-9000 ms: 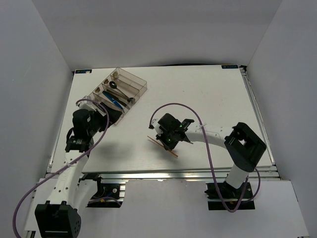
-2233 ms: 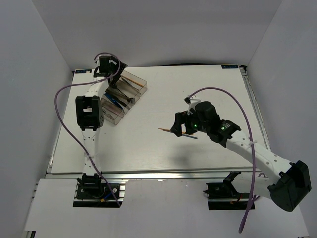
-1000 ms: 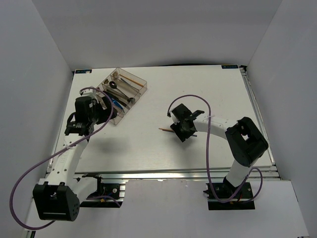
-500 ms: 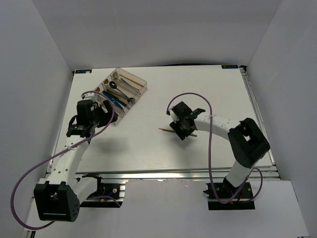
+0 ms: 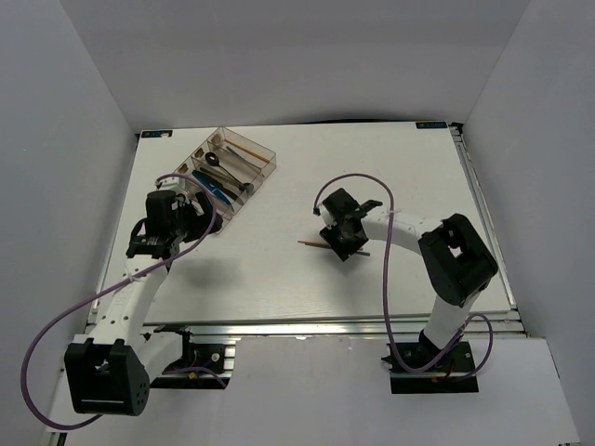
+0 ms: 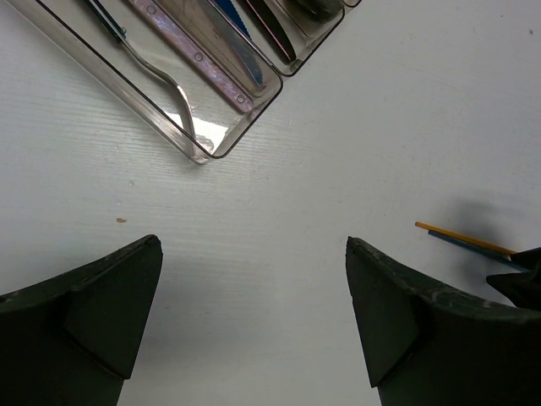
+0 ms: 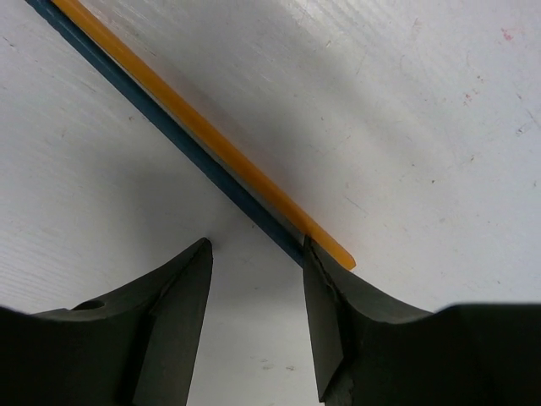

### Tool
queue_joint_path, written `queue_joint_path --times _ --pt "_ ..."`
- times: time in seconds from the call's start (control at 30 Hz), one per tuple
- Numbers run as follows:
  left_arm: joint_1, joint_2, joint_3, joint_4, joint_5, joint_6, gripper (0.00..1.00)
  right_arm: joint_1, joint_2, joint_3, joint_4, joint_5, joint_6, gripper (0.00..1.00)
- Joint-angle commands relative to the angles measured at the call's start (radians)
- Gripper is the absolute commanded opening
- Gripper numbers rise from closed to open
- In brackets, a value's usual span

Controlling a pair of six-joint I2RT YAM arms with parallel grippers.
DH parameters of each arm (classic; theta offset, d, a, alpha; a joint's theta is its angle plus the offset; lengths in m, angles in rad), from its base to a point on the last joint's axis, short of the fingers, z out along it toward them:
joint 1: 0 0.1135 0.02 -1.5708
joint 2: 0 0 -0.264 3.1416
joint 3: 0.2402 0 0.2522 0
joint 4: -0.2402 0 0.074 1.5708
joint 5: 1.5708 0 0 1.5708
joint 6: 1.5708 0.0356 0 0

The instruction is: Sort the eating utensils into containers

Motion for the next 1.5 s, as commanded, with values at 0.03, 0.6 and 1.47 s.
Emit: queue_joint_path --times 0.03,0.6,1.47 --pt "-0.003 -0.026 -0.010 0.017 0.019 0.009 0.98 -0.005 0.031 0.024 -0.010 -0.037 -0.014 0.52" --pt "-0.002 -0.075 0.016 -0.043 -0.001 -0.026 0.98 0.099 0.117 -0.032 -0.058 -0.127 0.013 0.27" --pt "-0.078 -0.267 -0.278 0.506 0.332 -0.551 0.98 0.140 -0.117 0.107 0.323 -0.435 0.481 0.00"
